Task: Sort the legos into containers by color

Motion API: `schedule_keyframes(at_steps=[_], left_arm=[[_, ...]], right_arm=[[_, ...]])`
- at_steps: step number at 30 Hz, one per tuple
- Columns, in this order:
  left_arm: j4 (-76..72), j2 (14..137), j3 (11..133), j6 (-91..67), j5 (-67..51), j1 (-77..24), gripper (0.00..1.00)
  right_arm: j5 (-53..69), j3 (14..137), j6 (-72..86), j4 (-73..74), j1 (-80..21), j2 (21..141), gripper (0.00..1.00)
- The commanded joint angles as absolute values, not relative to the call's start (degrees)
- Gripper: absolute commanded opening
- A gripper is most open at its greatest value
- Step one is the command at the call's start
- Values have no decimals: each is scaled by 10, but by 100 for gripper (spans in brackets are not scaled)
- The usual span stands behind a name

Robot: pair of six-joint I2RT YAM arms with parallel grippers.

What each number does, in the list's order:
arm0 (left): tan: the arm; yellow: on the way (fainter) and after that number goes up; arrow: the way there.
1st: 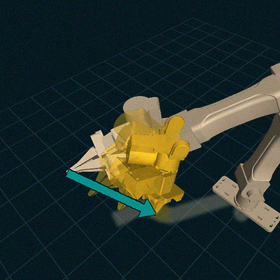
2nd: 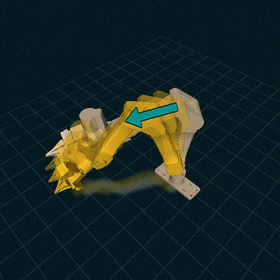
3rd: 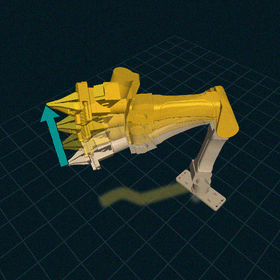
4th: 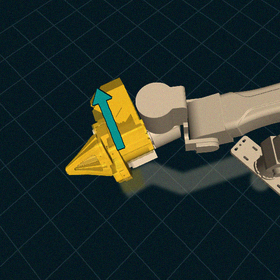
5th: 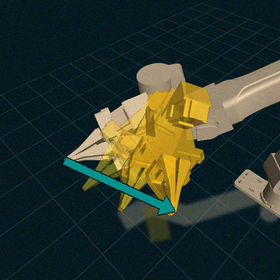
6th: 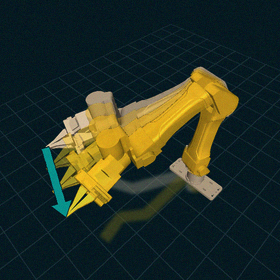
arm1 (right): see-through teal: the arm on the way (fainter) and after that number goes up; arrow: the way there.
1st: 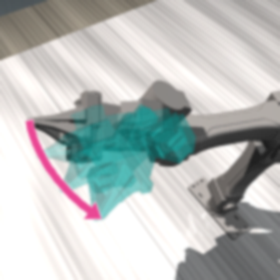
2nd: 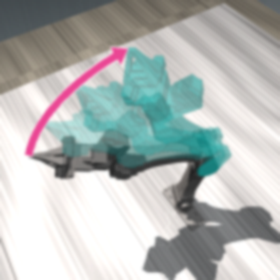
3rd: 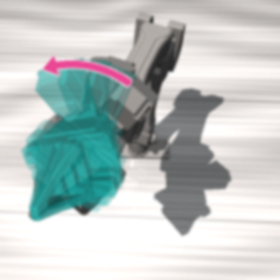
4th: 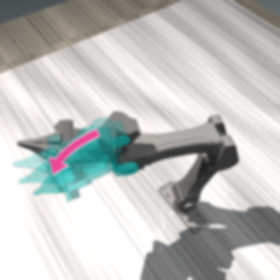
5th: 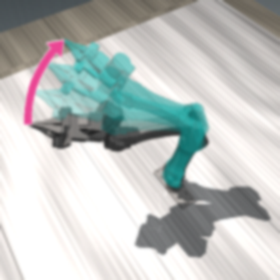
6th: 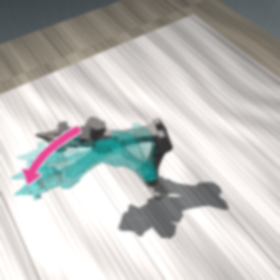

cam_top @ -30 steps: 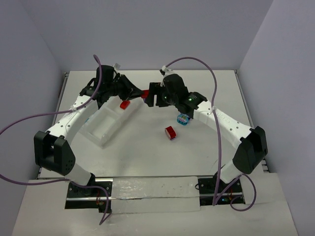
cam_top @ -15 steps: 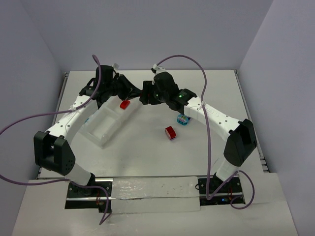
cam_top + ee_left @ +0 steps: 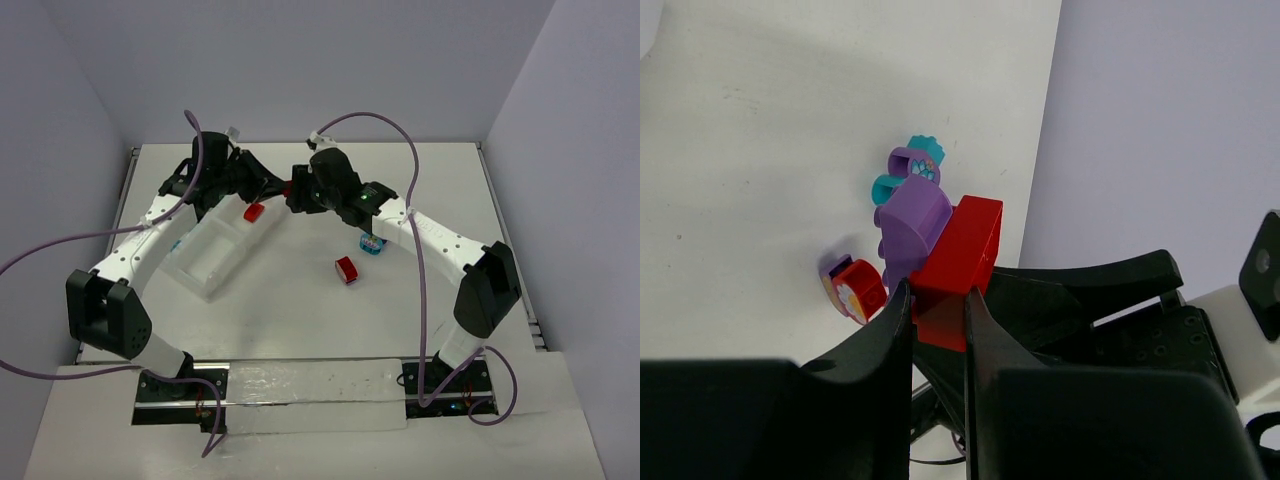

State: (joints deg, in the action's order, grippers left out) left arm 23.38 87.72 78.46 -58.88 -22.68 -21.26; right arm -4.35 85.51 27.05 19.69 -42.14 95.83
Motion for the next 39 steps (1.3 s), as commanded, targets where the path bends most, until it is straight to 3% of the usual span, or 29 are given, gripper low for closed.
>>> schedule_keyframes(at_steps=[1,7,12,14,15,39], left_arm=[[221,847,808,-590,-244,-213,0],[220,847,808,-589,-249,-211,0],[211,840,795,-591,-252,-210,0],[209,842,794,-591,-255,-210,0],[209,844,794,-591,-257,-210,0],[205,845,803,-613,-233,-205,0]], right_arm=[[-90,849,269,162,-427,956,58],[-101,841,267,154,-427,950,56],[-99,852,263,153,-427,954,23],[-98,853,262,153,-427,952,2],[-97,851,262,151,-428,950,0],[-146,730,274,172,-454,945,0]])
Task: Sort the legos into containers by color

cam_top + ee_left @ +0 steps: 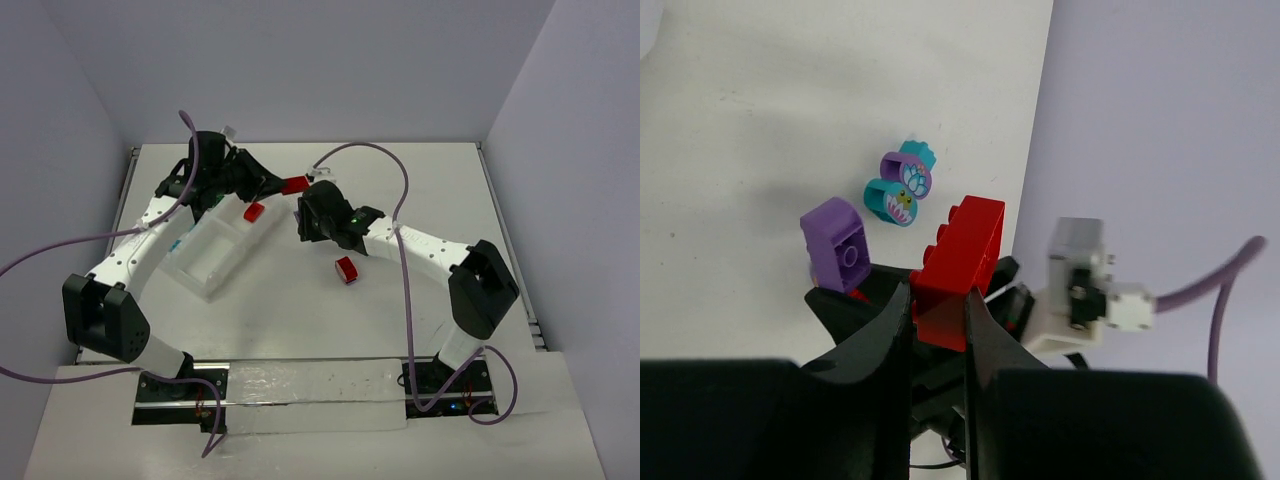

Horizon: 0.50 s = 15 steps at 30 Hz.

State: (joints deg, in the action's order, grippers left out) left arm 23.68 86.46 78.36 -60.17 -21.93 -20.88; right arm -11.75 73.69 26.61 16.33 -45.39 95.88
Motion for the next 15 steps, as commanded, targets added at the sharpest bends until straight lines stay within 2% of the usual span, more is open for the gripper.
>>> schedule_keyframes(at_steps=[1,12,15], left_arm=[[205,847,805,-613,-233,-205,0],[261,844,799,-552,-183,-145,0],[305,851,811,-489,-101,-137,0]], right_arm=[[-151,729,274,176,-454,943,0],[-216,662,264,212,-449,823,0],[-228,643,269,232,-438,781,0]])
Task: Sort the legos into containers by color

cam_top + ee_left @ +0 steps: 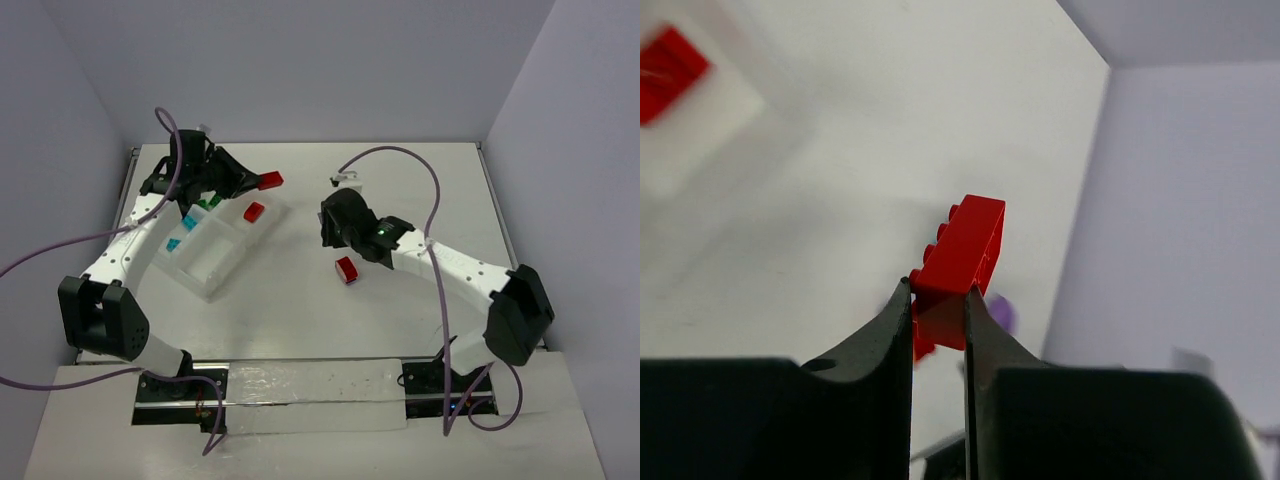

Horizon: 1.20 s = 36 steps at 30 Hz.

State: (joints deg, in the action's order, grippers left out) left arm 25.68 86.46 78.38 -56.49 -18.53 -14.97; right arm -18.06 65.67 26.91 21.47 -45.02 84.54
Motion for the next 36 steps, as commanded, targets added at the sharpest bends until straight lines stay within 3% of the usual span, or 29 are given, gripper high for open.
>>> schedule_keyframes(at_steps=[1,6,15,16,18,20,23,26,30,36], left_arm=[[320,857,817,-467,-69,-137,0],[340,877,810,-405,19,-135,0],[292,957,795,-391,26,-130,0],[288,966,795,-388,29,-130,3],[284,974,796,-385,31,-130,18],[292,982,805,-380,33,-130,48],[301,973,812,-372,30,-130,78],[319,945,825,-359,25,-130,82],[337,896,845,-340,-7,-130,80],[301,816,813,-300,-196,-130,76]], right_arm=[[-230,638,272,239,-435,772,0],[-238,632,277,266,-415,734,0],[-236,635,286,286,-410,726,0],[-235,635,287,287,-410,721,0],[-234,635,288,290,-410,717,0],[-234,637,289,294,-410,712,0],[-234,646,289,300,-410,705,0],[-219,657,285,301,-408,701,0],[-176,671,268,293,-408,704,0],[-25,686,235,257,-408,705,0]])
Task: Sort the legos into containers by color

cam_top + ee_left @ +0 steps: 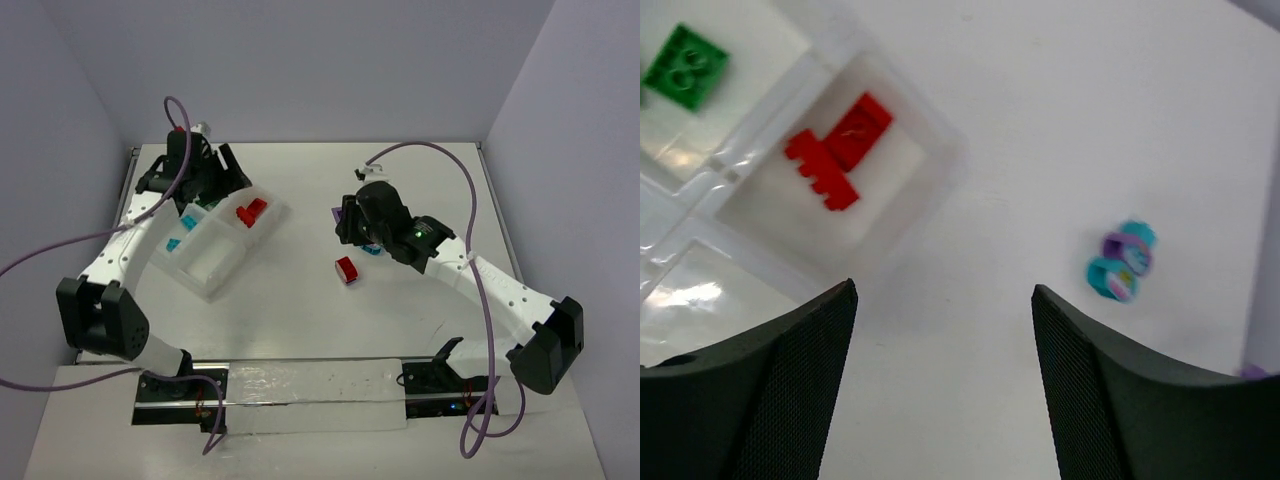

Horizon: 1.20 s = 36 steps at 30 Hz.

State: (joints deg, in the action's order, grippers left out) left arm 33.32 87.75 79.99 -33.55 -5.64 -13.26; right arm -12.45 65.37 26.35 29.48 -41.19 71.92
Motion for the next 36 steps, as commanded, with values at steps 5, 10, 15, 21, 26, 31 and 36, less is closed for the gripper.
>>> schedule_keyframes(at_steps=[5,10,15,21,26,31,36], left_arm=[[226,795,786,-334,-405,-130,75],[15,793,701,-484,-560,-136,77],[37,814,720,-487,-540,-178,77],[52,837,733,-495,-535,-202,77],[64,859,744,-490,-543,-218,75],[95,884,755,-477,-531,-237,74],[113,907,770,-474,-524,-252,74]], right_arm=[[55,691,220,241,-408,708,0],[75,688,221,230,-408,708,0],[73,690,220,232,-409,713,0],[65,690,217,236,-409,716,0],[66,693,216,236,-409,718,0],[66,695,214,237,-409,717,0],[68,694,215,235,-409,715,0]])
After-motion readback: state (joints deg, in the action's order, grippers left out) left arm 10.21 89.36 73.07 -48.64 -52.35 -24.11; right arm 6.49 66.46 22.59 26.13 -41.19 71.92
